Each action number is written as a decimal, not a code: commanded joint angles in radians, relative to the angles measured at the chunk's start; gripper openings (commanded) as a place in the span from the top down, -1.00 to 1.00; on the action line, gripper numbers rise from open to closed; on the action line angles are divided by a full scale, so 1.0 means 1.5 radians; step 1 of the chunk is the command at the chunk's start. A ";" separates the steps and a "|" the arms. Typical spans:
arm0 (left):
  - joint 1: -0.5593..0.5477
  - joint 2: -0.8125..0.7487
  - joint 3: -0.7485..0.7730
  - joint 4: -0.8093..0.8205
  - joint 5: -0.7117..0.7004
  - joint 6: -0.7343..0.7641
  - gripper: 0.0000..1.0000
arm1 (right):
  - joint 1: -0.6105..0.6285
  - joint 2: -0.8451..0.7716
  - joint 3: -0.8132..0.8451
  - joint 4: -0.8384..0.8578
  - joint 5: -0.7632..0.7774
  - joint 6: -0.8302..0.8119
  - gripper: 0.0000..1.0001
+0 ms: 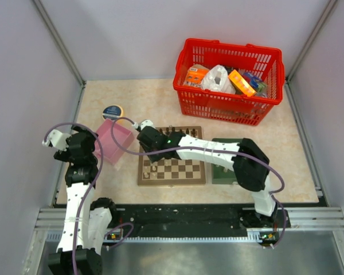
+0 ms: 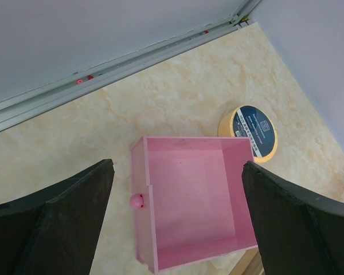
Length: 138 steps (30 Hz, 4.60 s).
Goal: Set up the chess pieces on the board
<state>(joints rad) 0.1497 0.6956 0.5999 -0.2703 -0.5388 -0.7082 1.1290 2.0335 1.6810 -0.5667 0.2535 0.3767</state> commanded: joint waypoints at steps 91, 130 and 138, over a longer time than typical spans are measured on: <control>0.007 -0.008 -0.002 0.015 0.006 0.003 -0.97 | 0.023 -0.050 -0.116 0.029 -0.029 0.055 0.73; 0.007 -0.002 0.003 0.020 0.014 0.002 -0.98 | 0.026 -0.065 -0.112 0.009 -0.014 0.045 0.47; 0.007 0.000 0.009 0.017 0.012 0.004 -0.97 | 0.024 -0.131 -0.112 0.013 0.012 0.034 0.29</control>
<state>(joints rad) 0.1535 0.6964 0.5999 -0.2707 -0.5163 -0.7082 1.1561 1.9610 1.4761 -0.5491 0.2253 0.4492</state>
